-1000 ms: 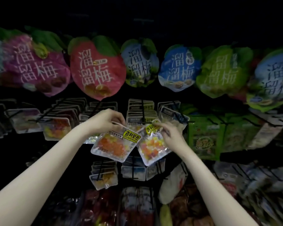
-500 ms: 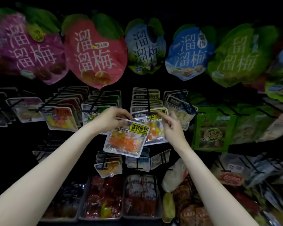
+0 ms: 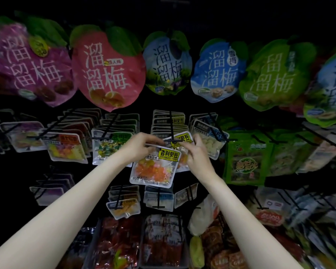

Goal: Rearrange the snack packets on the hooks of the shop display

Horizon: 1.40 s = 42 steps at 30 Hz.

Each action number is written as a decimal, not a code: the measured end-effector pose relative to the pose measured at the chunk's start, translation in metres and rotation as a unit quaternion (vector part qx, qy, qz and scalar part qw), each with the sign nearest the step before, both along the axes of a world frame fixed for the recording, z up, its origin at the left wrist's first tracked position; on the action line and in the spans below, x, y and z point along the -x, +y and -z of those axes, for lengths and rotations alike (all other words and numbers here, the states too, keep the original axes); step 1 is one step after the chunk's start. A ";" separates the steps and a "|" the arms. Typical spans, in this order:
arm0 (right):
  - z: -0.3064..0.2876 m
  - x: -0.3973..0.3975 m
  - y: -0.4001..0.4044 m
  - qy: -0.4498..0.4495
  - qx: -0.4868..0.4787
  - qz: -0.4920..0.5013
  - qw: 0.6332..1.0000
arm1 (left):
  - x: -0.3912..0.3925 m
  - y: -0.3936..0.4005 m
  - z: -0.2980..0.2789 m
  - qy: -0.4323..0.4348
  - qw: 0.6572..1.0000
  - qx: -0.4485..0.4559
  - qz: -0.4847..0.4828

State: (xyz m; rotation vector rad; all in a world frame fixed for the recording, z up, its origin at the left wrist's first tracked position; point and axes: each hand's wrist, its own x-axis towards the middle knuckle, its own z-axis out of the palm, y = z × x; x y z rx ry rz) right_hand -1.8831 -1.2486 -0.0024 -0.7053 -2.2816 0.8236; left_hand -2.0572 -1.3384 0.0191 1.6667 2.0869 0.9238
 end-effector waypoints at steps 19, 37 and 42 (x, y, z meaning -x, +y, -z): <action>0.015 0.007 0.007 0.084 0.208 0.027 0.974 | -0.013 -0.004 0.021 0.045 0.999 -0.010 0.017; 0.015 0.004 -0.001 0.052 -0.014 0.053 0.997 | -0.017 0.004 0.017 -0.152 0.982 -0.101 -0.045; 0.011 0.012 0.007 0.120 0.072 0.066 0.988 | -0.028 0.027 0.011 -0.169 0.974 -0.122 -0.085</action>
